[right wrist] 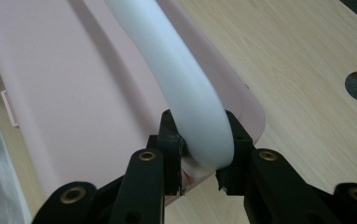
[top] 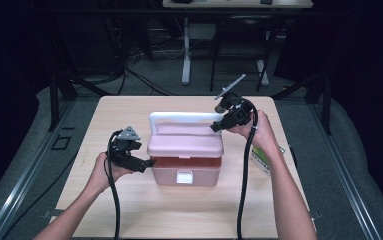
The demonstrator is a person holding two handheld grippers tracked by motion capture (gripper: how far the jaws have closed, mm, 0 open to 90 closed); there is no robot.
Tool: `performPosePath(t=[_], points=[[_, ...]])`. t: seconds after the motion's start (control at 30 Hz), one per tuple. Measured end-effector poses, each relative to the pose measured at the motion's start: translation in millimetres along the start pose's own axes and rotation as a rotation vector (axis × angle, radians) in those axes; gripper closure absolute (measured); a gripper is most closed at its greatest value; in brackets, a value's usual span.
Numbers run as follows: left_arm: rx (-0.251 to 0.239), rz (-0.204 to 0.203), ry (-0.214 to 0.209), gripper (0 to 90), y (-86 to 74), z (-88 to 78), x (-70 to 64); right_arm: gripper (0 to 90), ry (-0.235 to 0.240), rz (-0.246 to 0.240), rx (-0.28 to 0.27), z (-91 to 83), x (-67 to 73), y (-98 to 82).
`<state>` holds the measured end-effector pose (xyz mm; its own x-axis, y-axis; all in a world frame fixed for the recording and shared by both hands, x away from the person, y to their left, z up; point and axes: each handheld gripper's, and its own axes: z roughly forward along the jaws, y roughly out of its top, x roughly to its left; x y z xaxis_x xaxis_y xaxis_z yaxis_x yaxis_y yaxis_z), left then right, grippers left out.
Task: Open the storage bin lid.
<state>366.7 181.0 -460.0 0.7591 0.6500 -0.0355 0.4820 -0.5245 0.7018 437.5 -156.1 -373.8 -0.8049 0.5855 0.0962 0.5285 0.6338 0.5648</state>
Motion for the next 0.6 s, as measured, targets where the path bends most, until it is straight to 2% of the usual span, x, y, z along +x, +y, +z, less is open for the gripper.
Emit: performPosePath(t=[0.1,0.27,0.37,0.5,0.6], points=[[0.008,0.000,-0.005,18.8,0.0,4.6,-1.4,74.0,-0.005,-0.001,0.000,-0.7,1.4,-0.1],[0.020,-0.008,-0.013,33.1,-0.7,8.2,-2.2,74.0,-0.002,0.006,-0.009,-1.1,0.0,-0.4],[0.008,-0.007,-0.017,39.7,-2.2,10.2,-3.8,74.0,-0.008,0.006,-0.015,-1.5,0.1,-0.3],[0.003,-0.015,-0.025,45.6,-3.1,13.7,-5.3,73.8,-0.010,0.005,-0.022,-1.4,-1.5,-0.1],[0.013,-0.015,-0.009,47.0,-2.4,14.5,-7.7,73.6,-0.024,0.005,-0.024,-1.5,-0.7,0.4]])
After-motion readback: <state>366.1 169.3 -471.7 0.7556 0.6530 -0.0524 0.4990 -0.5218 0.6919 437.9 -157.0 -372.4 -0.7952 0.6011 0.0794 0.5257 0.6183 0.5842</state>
